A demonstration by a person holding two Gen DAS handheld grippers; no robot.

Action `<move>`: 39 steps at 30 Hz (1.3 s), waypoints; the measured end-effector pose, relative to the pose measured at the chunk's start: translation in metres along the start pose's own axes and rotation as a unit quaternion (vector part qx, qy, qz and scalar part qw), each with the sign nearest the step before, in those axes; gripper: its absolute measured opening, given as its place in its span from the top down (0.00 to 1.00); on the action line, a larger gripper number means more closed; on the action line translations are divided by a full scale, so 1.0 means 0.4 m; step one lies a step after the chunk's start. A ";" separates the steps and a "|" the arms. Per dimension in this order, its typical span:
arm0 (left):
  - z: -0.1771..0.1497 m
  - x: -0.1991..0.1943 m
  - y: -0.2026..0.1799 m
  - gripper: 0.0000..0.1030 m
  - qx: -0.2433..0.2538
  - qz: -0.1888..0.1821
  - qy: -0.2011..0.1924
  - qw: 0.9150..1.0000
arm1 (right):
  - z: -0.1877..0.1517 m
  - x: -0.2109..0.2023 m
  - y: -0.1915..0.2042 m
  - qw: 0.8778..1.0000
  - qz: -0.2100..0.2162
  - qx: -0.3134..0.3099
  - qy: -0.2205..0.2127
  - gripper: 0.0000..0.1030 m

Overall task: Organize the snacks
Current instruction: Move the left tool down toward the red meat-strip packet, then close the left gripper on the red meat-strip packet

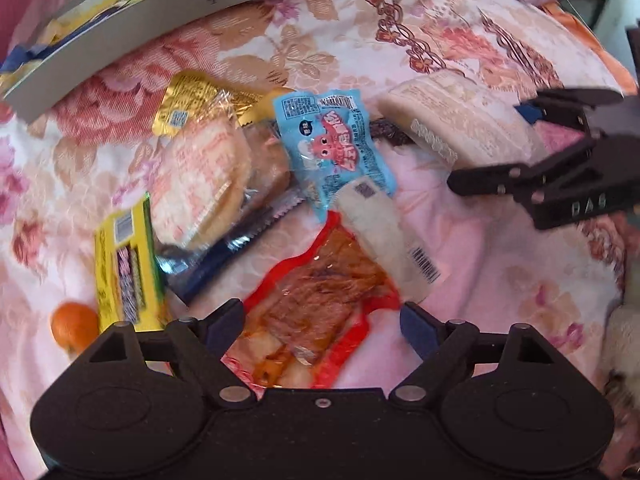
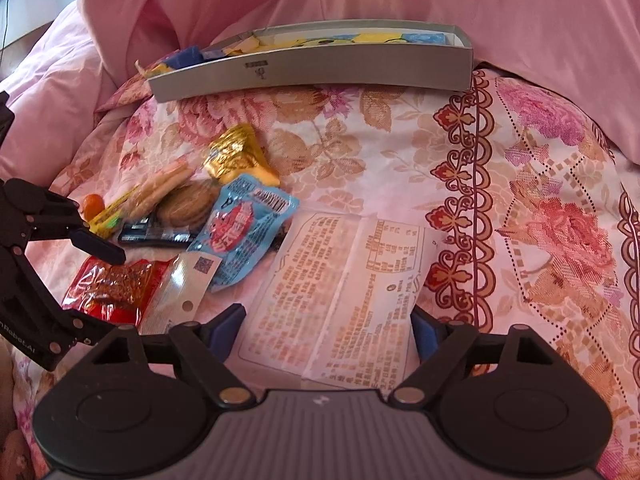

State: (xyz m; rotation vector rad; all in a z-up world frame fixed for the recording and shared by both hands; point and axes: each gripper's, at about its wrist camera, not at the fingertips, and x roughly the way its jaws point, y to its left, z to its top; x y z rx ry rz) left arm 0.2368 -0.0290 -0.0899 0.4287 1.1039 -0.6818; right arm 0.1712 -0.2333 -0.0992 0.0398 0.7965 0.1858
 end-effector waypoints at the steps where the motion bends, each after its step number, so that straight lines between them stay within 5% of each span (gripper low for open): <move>1: 0.001 -0.001 -0.009 0.17 -0.014 0.004 0.004 1.000 | -0.001 -0.006 0.002 1.000 -0.001 -0.004 0.002 0.18; 5: 0.007 -0.011 -0.048 0.17 0.019 0.028 0.010 0.999 | -0.010 -0.031 -0.004 1.000 0.004 -0.004 0.015 0.19; 15: 0.014 0.010 0.006 0.14 0.164 -0.019 0.024 0.986 | -0.015 -0.024 -0.003 1.000 0.004 -0.016 0.005 0.13; 20: 0.015 0.034 0.060 0.13 0.110 -0.059 0.038 0.991 | -0.010 0.007 -0.020 1.000 0.014 0.018 0.009 0.08; 29: 0.025 0.003 0.019 0.31 -0.007 -0.012 0.042 0.999 | -0.020 -0.011 -0.011 1.000 -0.009 0.011 0.006 0.25; 35: 0.034 -0.005 -0.007 0.32 -0.163 0.000 0.070 0.984 | -0.029 -0.032 0.009 1.000 0.003 -0.002 0.010 0.26; 39: 0.026 0.004 -0.045 0.25 -0.134 0.034 0.059 0.989 | -0.034 -0.036 0.020 1.000 0.003 -0.020 0.013 0.24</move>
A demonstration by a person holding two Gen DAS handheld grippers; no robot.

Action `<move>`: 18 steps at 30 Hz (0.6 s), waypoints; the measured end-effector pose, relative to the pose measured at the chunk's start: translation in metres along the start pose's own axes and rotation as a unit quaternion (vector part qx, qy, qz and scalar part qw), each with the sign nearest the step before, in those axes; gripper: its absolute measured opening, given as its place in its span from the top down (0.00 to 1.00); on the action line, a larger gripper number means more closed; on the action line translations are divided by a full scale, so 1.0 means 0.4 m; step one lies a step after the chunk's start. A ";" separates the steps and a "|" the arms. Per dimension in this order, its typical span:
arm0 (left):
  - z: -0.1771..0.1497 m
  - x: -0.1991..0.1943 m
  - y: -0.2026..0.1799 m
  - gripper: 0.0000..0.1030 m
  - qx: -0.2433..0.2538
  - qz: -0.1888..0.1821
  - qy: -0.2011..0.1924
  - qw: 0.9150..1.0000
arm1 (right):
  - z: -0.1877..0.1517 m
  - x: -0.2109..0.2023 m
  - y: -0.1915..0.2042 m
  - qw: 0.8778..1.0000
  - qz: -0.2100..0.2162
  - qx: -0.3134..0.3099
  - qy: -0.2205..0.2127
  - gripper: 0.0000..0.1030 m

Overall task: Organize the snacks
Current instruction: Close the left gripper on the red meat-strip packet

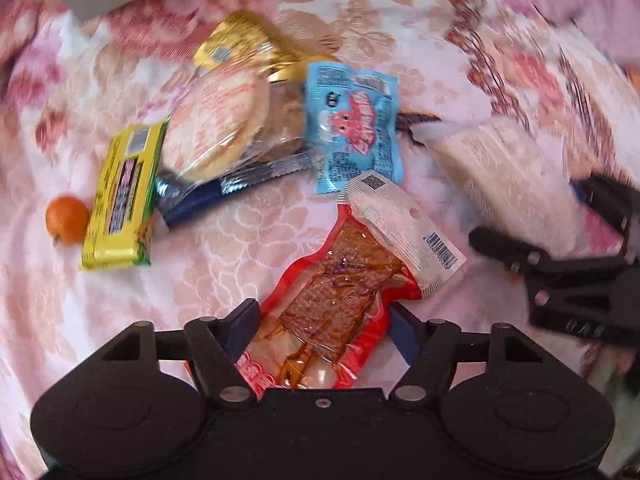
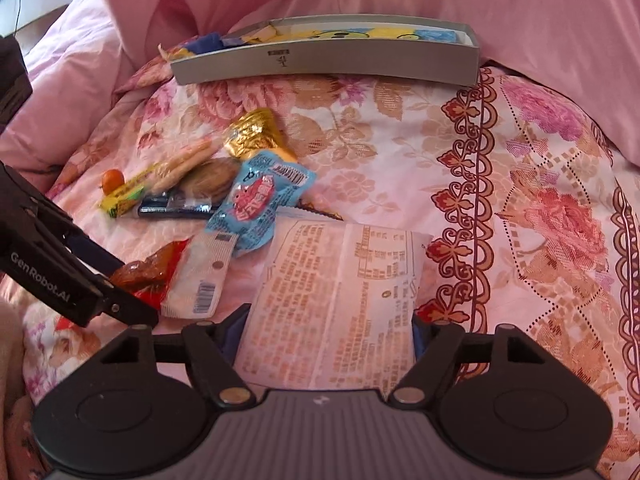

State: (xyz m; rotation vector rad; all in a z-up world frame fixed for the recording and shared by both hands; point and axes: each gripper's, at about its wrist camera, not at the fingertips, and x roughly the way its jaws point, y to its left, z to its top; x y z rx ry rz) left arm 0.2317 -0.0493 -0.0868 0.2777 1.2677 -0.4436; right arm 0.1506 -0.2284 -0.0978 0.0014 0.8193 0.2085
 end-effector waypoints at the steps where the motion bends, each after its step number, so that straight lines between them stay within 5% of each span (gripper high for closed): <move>1: -0.005 0.002 -0.007 0.22 0.024 0.010 -0.008 1.000 | -0.001 0.001 0.000 1.000 -0.001 -0.002 0.000 0.23; 5: -0.020 -0.003 -0.024 0.17 0.151 0.017 -0.051 0.987 | -0.002 0.003 0.004 1.000 -0.007 -0.016 -0.007 0.18; 8: -0.016 -0.003 -0.013 0.17 0.200 -0.005 -0.060 0.978 | -0.003 0.010 0.010 0.999 -0.014 -0.028 -0.011 0.15; 12: -0.002 0.008 0.030 0.29 0.130 -0.061 -0.040 0.989 | -0.004 0.019 -0.001 1.000 -0.005 -0.008 -0.008 0.21; 18: -0.042 -0.016 -0.002 0.42 0.072 -0.029 -0.055 0.996 | -0.010 0.006 0.007 1.000 -0.013 -0.009 -0.017 0.27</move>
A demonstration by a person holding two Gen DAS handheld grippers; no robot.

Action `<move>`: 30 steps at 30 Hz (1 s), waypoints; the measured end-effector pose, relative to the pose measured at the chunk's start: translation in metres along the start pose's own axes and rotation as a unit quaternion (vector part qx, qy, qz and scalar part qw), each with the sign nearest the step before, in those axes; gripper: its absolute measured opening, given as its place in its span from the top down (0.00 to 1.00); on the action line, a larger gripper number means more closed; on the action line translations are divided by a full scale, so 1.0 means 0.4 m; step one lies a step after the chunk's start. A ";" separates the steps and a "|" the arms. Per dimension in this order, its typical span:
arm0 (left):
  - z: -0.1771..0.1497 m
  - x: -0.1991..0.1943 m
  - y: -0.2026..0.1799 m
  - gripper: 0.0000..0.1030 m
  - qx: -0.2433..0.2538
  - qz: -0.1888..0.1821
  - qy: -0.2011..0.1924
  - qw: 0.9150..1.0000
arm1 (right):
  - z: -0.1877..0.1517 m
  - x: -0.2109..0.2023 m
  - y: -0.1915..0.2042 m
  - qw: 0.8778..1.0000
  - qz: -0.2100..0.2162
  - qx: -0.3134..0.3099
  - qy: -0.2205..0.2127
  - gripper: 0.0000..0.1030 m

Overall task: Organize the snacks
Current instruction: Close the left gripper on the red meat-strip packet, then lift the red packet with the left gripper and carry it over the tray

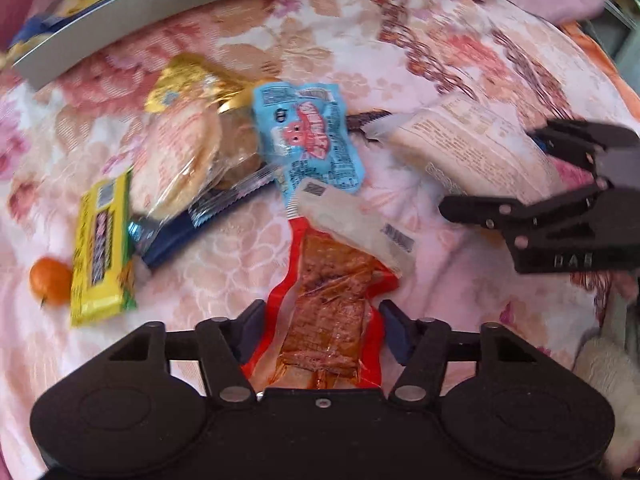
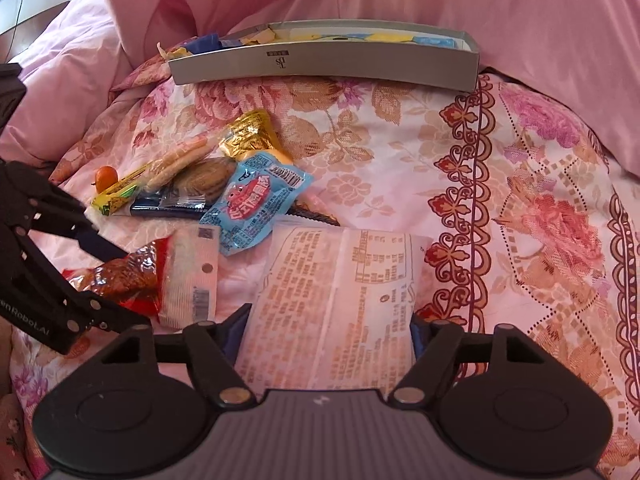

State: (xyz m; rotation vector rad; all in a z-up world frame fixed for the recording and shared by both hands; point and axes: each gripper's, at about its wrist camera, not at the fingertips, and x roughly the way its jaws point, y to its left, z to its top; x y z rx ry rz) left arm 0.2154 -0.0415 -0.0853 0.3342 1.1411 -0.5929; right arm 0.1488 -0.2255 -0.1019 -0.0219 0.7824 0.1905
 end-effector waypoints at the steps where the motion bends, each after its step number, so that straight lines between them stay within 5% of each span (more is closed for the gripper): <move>1: -0.002 -0.003 -0.003 0.43 -0.020 0.008 -0.001 1.000 | -0.001 -0.003 0.004 1.000 -0.002 -0.004 -0.002 0.28; 9: -0.030 -0.031 -0.043 0.49 -0.110 0.067 -0.029 0.991 | -0.012 -0.031 0.058 0.996 -0.041 -0.078 -0.023 0.29; 20: -0.057 -0.033 -0.052 0.51 -0.171 0.077 -0.054 0.981 | -0.019 -0.054 0.097 0.987 -0.068 -0.135 -0.053 0.30; 30: -0.081 -0.070 -0.048 0.52 -0.200 0.073 -0.121 0.970 | -0.016 -0.067 0.099 0.986 -0.063 -0.133 -0.073 0.29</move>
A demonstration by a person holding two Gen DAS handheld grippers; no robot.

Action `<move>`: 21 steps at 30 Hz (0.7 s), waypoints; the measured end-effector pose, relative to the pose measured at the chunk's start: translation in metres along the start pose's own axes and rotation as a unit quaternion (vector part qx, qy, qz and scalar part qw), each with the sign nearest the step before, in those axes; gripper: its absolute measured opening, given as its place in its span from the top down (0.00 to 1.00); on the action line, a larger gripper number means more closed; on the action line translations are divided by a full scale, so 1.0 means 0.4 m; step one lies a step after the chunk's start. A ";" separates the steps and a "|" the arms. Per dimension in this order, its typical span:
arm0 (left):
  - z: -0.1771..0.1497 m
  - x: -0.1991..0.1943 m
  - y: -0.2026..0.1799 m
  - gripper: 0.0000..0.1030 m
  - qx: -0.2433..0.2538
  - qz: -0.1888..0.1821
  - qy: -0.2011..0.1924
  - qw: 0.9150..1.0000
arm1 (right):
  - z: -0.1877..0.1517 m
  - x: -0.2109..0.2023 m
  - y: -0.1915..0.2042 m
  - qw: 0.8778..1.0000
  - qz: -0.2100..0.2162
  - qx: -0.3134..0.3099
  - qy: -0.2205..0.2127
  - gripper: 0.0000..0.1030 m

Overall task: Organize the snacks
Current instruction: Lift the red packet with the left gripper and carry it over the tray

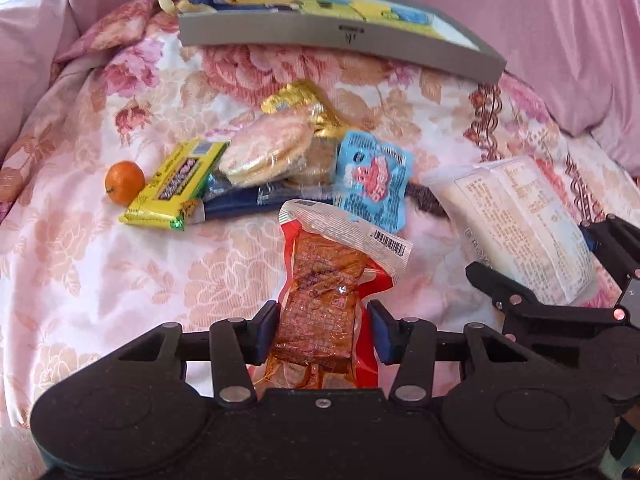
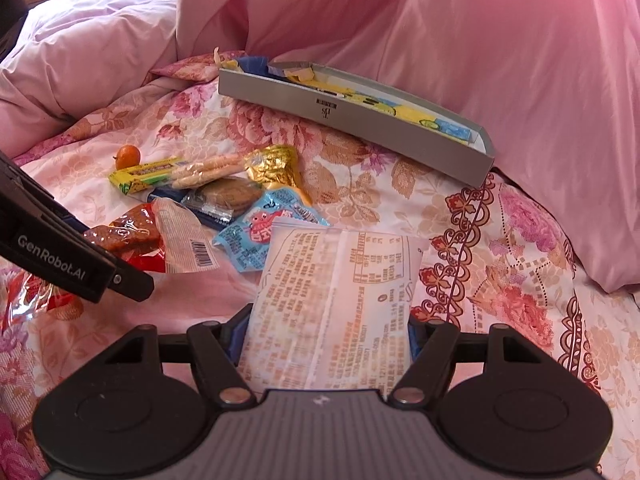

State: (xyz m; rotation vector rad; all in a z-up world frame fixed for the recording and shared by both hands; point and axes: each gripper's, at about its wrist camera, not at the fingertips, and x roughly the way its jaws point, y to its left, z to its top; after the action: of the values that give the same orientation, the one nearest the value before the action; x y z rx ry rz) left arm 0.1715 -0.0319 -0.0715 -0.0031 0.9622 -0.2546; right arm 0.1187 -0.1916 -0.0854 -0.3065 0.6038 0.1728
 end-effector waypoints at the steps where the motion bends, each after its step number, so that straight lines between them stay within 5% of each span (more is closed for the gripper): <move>1: 0.003 -0.006 -0.003 0.52 0.001 0.001 -0.010 1.000 | 0.001 -0.002 0.000 1.000 -0.001 0.000 -0.004 0.29; 9: 0.086 -0.052 -0.020 0.52 -0.027 -0.006 -0.084 0.996 | 0.034 -0.020 -0.025 0.999 -0.014 0.006 -0.045 0.29; 21: 0.421 -0.014 -0.089 0.51 -0.044 0.022 -0.180 0.982 | 0.192 0.061 -0.152 0.985 -0.043 0.019 -0.163 0.29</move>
State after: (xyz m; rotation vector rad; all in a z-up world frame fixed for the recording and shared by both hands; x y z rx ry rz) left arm 0.2974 -0.0837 0.0338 -0.1056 0.6120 -0.1631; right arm 0.1941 -0.2214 -0.0256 -0.2606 0.2683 0.1243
